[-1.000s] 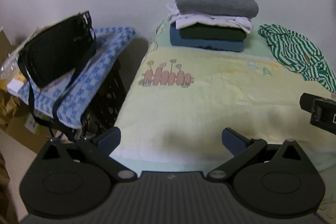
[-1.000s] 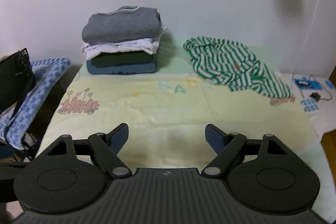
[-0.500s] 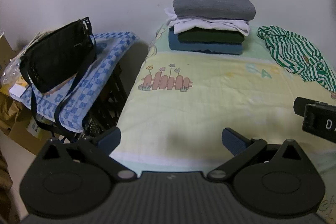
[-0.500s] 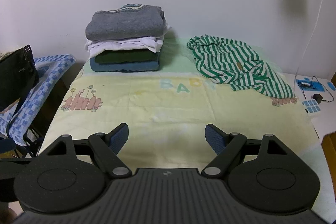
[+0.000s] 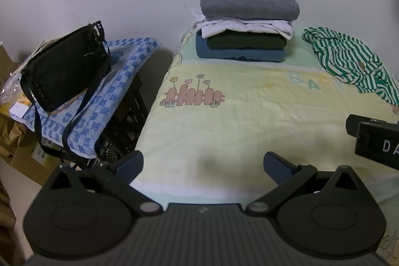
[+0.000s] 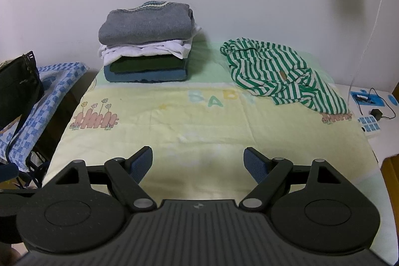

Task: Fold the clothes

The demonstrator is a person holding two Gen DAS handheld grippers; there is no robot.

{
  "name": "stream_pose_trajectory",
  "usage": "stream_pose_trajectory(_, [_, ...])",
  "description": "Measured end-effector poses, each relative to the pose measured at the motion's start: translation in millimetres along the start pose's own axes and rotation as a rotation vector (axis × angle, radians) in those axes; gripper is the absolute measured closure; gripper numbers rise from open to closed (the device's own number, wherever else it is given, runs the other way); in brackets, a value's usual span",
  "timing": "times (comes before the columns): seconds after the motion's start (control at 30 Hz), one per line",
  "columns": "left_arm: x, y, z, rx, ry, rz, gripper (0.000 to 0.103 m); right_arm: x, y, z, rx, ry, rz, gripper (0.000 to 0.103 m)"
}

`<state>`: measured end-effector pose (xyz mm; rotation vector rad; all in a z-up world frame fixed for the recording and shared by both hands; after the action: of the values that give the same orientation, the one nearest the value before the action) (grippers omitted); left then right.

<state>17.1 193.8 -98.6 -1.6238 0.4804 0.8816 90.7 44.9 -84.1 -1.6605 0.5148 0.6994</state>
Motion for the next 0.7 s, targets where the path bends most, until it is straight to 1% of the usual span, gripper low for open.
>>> stream_pose_trajectory(0.7, [3.4,-0.5,-0.8,-0.006,-0.004,0.012,0.000,4.9,0.4,3.8,-0.014,-0.007,0.025,0.020])
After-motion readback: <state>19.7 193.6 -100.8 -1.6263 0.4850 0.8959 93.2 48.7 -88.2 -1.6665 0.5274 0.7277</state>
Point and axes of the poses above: each gripper's, at about its wrist camera, not at the fingertips, and x roughly the way its jaws point, z to its left, y to its underside, the point moved 6 cm from there along x, roughly the way its jaws point, and after that the axes turned 9 degrees about y, right-handed, at the moved point
